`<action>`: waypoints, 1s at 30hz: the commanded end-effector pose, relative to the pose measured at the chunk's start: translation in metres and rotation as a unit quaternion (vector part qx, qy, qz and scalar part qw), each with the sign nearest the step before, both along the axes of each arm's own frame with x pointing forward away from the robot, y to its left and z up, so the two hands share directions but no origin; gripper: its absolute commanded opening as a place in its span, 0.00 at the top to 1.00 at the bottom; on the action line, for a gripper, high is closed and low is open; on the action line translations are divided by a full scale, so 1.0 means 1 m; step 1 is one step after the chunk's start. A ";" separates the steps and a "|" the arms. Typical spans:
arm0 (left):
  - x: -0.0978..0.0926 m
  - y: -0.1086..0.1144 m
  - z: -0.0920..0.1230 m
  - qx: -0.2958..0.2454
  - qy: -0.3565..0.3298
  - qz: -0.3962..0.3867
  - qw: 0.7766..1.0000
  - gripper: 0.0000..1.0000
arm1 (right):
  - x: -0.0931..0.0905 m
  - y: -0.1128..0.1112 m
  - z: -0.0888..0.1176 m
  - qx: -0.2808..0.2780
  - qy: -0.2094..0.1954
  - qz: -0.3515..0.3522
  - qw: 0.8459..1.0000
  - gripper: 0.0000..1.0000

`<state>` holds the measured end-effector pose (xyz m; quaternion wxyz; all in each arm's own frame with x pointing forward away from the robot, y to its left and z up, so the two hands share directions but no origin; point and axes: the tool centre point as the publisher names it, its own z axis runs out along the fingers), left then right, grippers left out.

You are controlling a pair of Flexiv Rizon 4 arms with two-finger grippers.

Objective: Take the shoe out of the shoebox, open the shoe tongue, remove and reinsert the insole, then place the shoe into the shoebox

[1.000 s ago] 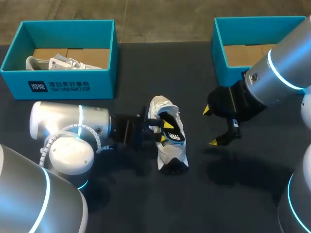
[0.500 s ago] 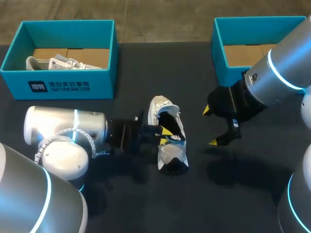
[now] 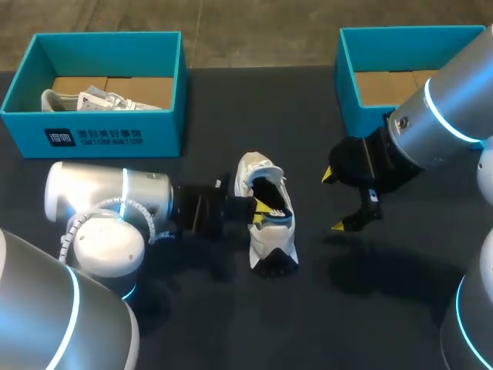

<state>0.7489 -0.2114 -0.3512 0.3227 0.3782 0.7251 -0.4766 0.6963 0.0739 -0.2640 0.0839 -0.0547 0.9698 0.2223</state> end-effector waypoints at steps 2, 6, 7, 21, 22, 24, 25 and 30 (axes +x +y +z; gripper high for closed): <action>0.004 0.002 -0.003 0.010 0.009 0.001 1.000 1.00 | 0.000 0.000 -0.001 0.001 0.000 0.000 1.000 0.00; -0.001 -0.001 0.001 0.009 0.010 -0.001 1.000 0.57 | 0.000 0.000 -0.001 0.001 0.000 0.000 1.000 0.00; -0.003 -0.001 0.003 0.007 0.008 -0.003 1.000 0.56 | 0.000 0.000 -0.001 0.001 0.000 0.000 1.000 0.00; -0.024 0.000 0.014 -0.005 0.012 -0.015 1.000 1.00 | 0.000 0.000 -0.001 0.001 0.000 0.000 1.000 0.00; -0.024 -0.001 0.012 -0.003 0.013 -0.017 1.000 1.00 | 0.000 0.000 -0.001 0.001 0.000 0.000 1.000 0.00; -0.023 -0.002 0.007 -0.003 0.015 -0.020 1.000 1.00 | 0.000 0.000 -0.001 0.001 0.000 0.000 1.000 0.00; -0.022 -0.002 0.005 -0.001 0.016 -0.020 1.000 1.00 | 0.000 0.000 -0.001 0.001 0.000 0.000 1.000 0.00; -0.011 -0.003 -0.002 0.005 0.009 -0.028 1.000 1.00 | 0.000 0.000 -0.001 0.001 0.000 0.000 1.000 0.00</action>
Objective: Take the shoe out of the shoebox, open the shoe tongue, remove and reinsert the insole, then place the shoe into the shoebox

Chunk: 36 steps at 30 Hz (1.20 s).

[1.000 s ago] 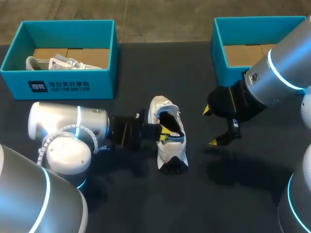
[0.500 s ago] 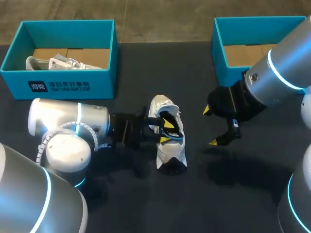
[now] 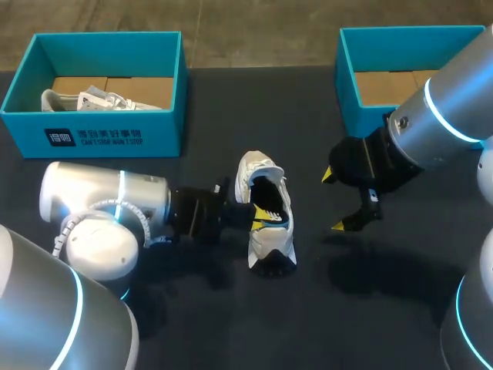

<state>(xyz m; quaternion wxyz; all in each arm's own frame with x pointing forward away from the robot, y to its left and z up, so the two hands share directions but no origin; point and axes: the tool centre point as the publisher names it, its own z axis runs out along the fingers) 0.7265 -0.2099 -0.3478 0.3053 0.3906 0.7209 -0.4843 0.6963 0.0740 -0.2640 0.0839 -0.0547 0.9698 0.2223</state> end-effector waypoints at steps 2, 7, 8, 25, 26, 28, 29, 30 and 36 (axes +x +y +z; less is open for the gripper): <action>0.016 -0.004 -0.008 0.004 -0.001 -0.007 1.000 1.00 | 0.000 0.000 -0.001 0.001 0.000 0.000 1.000 0.00; 0.018 -0.003 -0.007 0.006 -0.002 -0.009 1.000 1.00 | 0.000 0.000 -0.001 0.001 0.000 0.000 1.000 0.00; 0.017 -0.003 -0.006 0.007 -0.002 -0.009 1.000 1.00 | 0.000 0.000 -0.001 0.001 0.000 0.000 1.000 0.00; 0.006 0.013 0.035 -0.014 -0.025 0.007 1.000 0.31 | 0.000 0.000 -0.001 0.001 0.000 0.000 1.000 0.00; 0.006 0.014 0.037 -0.016 -0.027 0.009 0.999 0.32 | 0.000 0.000 -0.001 0.001 0.000 0.000 1.000 0.00; 0.006 0.016 0.042 -0.016 -0.029 0.009 0.999 0.34 | 0.000 0.000 -0.001 0.001 0.000 0.000 1.000 0.00; 0.005 0.016 0.044 -0.017 -0.032 0.009 0.999 0.33 | 0.000 0.000 -0.001 0.001 0.000 0.000 1.000 0.00; 0.005 0.017 0.046 -0.017 -0.033 0.009 0.999 0.36 | 0.000 0.000 -0.001 0.001 0.000 0.000 1.000 0.00; 0.002 0.015 0.049 -0.026 -0.029 0.001 0.999 0.42 | 0.000 0.000 -0.001 0.001 0.000 0.000 1.000 0.00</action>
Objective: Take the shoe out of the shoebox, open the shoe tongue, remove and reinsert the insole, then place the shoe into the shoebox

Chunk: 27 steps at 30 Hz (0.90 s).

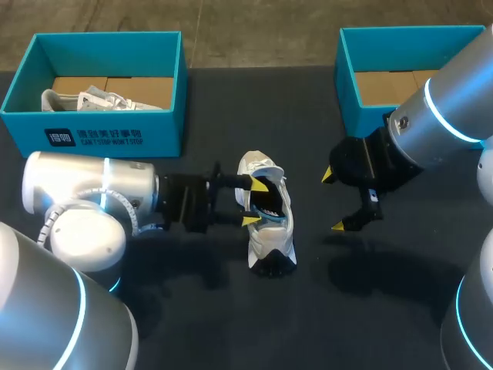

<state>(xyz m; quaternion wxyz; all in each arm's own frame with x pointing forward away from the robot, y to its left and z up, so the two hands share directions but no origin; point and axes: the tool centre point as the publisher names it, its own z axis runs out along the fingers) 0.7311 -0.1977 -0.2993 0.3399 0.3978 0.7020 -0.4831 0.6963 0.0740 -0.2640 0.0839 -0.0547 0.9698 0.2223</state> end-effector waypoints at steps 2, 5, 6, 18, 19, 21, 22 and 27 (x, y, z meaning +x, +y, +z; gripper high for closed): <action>-0.003 0.000 -0.003 -0.005 0.009 -0.006 1.000 0.46 | 0.000 0.000 -0.001 0.001 0.000 0.000 1.000 0.00; -0.003 -0.004 -0.010 -0.008 0.019 -0.011 1.000 0.53 | 0.000 0.000 -0.001 0.001 0.000 0.000 1.000 0.00; -0.003 -0.005 -0.010 -0.007 0.019 -0.012 1.000 0.54 | 0.000 0.000 -0.001 0.001 0.000 0.000 1.000 0.00; 0.000 0.009 0.007 0.036 0.016 -0.067 0.997 1.00 | 0.000 0.000 -0.001 0.001 0.000 0.000 1.000 0.00; 0.000 0.009 0.007 0.044 0.019 -0.078 0.996 1.00 | 0.000 0.000 -0.001 0.001 0.000 0.000 1.000 0.00; -0.001 0.010 0.007 0.063 0.020 -0.098 0.993 1.00 | 0.000 0.000 -0.001 0.001 0.000 0.000 1.000 0.00; -0.001 0.010 0.008 0.072 0.020 -0.106 0.992 1.00 | 0.000 0.000 -0.001 0.001 0.000 0.000 1.000 0.00; -0.001 0.012 0.011 0.110 0.029 -0.156 0.981 1.00 | 0.000 0.000 -0.001 0.001 0.000 0.000 1.000 0.00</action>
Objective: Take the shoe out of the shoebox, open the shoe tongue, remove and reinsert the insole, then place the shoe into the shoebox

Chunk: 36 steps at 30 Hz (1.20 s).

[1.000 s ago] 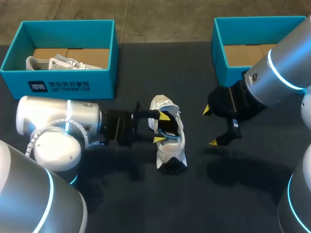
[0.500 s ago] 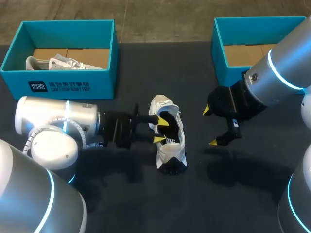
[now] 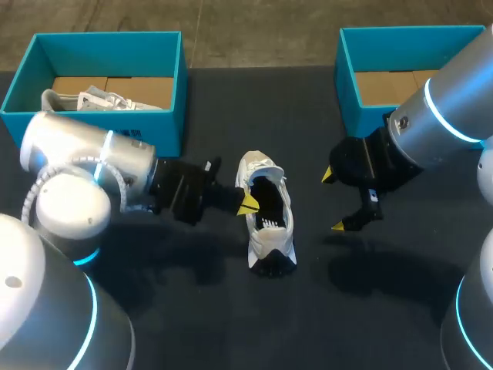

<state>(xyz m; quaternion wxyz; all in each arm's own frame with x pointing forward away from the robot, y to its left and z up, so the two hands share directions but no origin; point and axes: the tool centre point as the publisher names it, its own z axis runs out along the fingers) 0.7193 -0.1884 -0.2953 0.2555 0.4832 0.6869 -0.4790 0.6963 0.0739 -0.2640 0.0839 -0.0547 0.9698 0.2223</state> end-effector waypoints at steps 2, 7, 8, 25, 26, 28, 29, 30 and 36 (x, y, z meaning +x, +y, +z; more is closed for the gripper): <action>0.011 0.003 0.009 0.073 0.017 -0.071 0.995 1.00 | 0.000 0.000 -0.001 0.001 0.000 0.000 1.000 0.00; 0.011 0.006 0.010 0.111 0.016 -0.110 0.988 1.00 | 0.000 0.000 -0.001 0.001 0.000 0.000 1.000 0.00; 0.011 0.006 0.011 0.114 0.019 -0.116 0.987 1.00 | 0.000 0.000 -0.001 0.001 0.000 0.000 1.000 0.00; 0.006 0.020 0.013 0.236 0.086 -0.225 0.941 1.00 | 0.002 -0.003 0.011 0.003 0.009 0.002 1.000 0.00; 0.006 0.020 0.014 0.241 0.081 -0.228 0.940 1.00 | 0.002 -0.005 0.013 0.002 0.009 0.002 1.000 0.00; 0.006 0.022 0.014 0.253 0.081 -0.244 0.933 1.00 | 0.003 -0.009 0.018 0.002 0.017 0.008 1.000 0.00; 0.006 0.022 0.015 0.257 0.078 -0.248 0.931 1.00 | 0.004 -0.010 0.020 0.002 0.018 0.011 1.000 0.00; 0.007 0.023 0.015 0.272 0.072 -0.257 0.925 1.00 | 0.004 -0.014 0.023 -0.008 0.024 0.012 1.000 0.00; 0.006 0.020 0.017 0.296 0.069 -0.291 0.907 1.00 | 0.009 -0.033 0.039 -0.020 0.043 0.013 0.999 0.00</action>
